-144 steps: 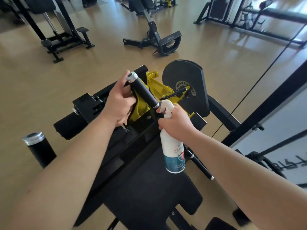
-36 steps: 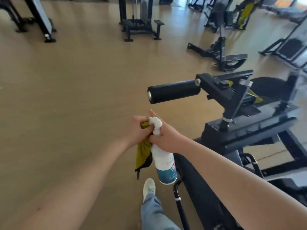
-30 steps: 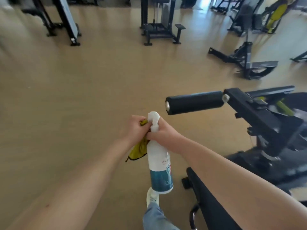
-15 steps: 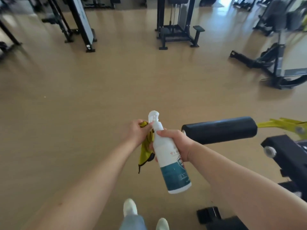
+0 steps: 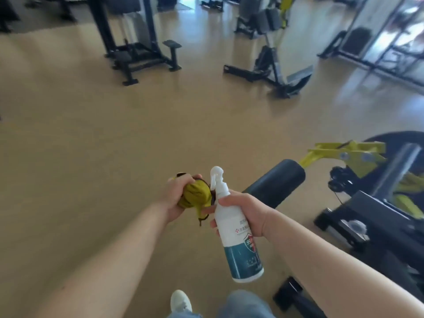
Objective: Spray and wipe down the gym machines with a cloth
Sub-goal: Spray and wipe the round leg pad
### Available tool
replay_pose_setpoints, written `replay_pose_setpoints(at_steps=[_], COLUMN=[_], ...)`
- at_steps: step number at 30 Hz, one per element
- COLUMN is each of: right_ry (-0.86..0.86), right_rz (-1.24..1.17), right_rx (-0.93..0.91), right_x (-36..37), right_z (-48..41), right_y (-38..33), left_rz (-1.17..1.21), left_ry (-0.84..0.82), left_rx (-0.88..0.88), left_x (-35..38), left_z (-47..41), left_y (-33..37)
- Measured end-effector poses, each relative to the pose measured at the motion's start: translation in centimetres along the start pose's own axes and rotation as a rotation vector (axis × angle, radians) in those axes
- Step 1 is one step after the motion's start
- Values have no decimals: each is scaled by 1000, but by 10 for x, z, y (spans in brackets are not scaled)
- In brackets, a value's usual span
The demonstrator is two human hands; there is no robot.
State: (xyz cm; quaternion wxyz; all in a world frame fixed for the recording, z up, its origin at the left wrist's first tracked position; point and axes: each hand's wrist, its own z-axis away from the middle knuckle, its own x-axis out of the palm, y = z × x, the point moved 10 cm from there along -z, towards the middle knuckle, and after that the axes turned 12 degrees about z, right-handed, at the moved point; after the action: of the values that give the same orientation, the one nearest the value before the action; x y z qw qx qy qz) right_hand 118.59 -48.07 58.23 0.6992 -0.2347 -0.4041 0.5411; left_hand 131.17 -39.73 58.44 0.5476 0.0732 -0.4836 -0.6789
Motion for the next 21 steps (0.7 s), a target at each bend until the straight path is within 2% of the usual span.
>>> replay_pose_setpoints(at_steps=[2, 6, 9, 12, 16, 21], right_ry=[77, 236, 372, 483, 513, 562], right_rz=[-52, -143, -237, -299, -365, -489], right_rx=[-15, -66, -112, -65, 47, -82], right_x=[-23, -83, -138, -186, -227, -264], right_z=[3, 12, 22, 34, 41, 33], right_y=[-3, -4, -6, -2, 3, 0], left_rz=[44, 83, 49, -58, -99, -83], left_ry=[-64, -351, -304, -214, -272, -363], left_rx=[-83, -285, -388, -394, -507, -673], left_x=[29, 100, 132, 152, 201, 234], left_z=[-26, -67, -99, -125, -140, -154], left_y=[-6, -42, -73, -92, -113, -133])
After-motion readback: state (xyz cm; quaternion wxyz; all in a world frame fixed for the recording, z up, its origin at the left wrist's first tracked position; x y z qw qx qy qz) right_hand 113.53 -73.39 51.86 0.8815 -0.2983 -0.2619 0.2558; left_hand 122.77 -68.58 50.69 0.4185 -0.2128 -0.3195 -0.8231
